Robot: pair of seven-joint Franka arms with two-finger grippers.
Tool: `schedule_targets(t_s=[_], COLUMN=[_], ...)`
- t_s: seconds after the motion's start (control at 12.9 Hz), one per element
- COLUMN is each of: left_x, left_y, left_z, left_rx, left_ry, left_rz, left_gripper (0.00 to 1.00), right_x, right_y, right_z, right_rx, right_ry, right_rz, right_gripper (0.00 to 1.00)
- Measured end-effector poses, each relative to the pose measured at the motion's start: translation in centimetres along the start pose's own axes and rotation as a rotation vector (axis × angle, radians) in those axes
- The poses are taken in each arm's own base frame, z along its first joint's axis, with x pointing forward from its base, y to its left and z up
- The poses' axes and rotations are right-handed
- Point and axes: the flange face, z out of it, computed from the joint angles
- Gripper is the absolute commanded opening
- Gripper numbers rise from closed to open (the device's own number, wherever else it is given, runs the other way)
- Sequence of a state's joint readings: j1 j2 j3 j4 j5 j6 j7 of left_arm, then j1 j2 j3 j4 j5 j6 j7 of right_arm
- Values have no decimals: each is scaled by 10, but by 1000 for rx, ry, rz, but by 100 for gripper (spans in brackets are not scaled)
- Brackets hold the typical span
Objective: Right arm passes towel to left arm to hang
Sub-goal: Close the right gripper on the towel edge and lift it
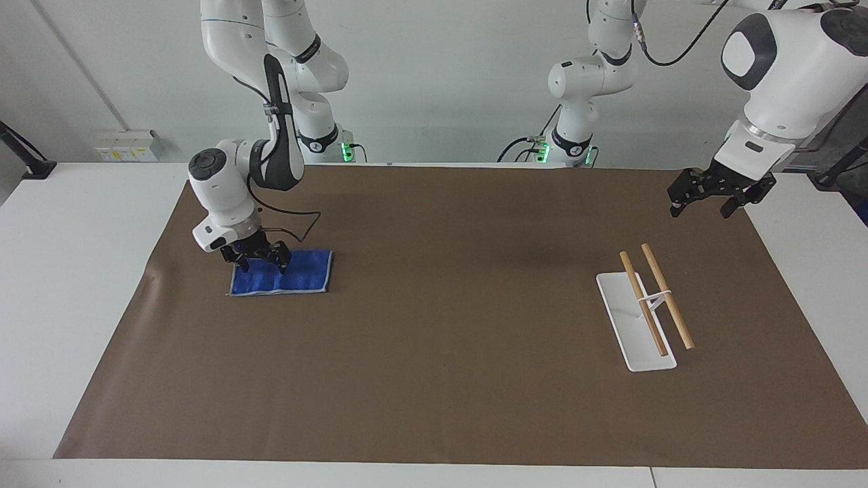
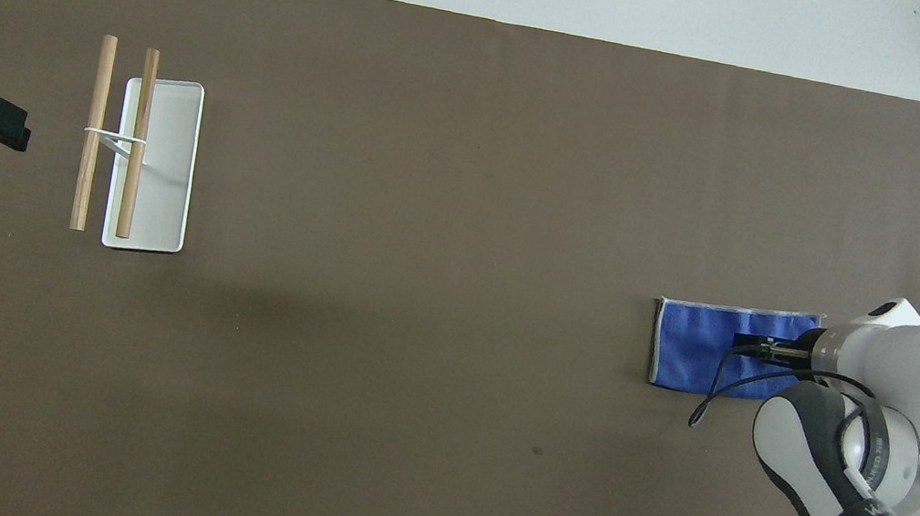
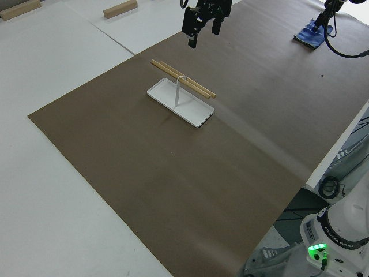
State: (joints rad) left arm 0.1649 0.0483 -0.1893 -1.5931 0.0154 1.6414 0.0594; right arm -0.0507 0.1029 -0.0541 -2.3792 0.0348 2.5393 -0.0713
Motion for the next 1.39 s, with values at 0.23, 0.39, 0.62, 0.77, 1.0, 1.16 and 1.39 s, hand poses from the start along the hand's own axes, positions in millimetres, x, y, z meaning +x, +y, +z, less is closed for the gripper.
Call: schedule_targets(t_s=[0.23, 0.39, 0.62, 0.77, 1.0, 1.16, 1.39], left_x=[0, 0, 0, 0, 0, 0, -2], left_y=[0, 0, 0, 0, 0, 0, 1], left_z=[0, 0, 0, 0, 0, 0, 1], left_rx=[0, 0, 0, 0, 0, 0, -1], left_ry=[0, 0, 0, 0, 0, 0, -16], left_rz=[0, 0, 0, 0, 0, 0, 1], left_gripper=[100, 100, 100, 100, 100, 100, 100], right_x=[-2, -2, 0, 0, 4, 16, 36], right_y=[0, 0, 0, 0, -2, -5, -10], right_z=[2, 2, -4, -5, -9, -24, -60], right_rx=[0, 0, 4, 23, 33, 39, 52], right_ry=[-5, -3, 10, 14, 17, 8, 3], right_rz=[-1, -1, 5, 31, 39, 32, 31], right_gripper=[65, 20, 0, 0, 0, 0, 0])
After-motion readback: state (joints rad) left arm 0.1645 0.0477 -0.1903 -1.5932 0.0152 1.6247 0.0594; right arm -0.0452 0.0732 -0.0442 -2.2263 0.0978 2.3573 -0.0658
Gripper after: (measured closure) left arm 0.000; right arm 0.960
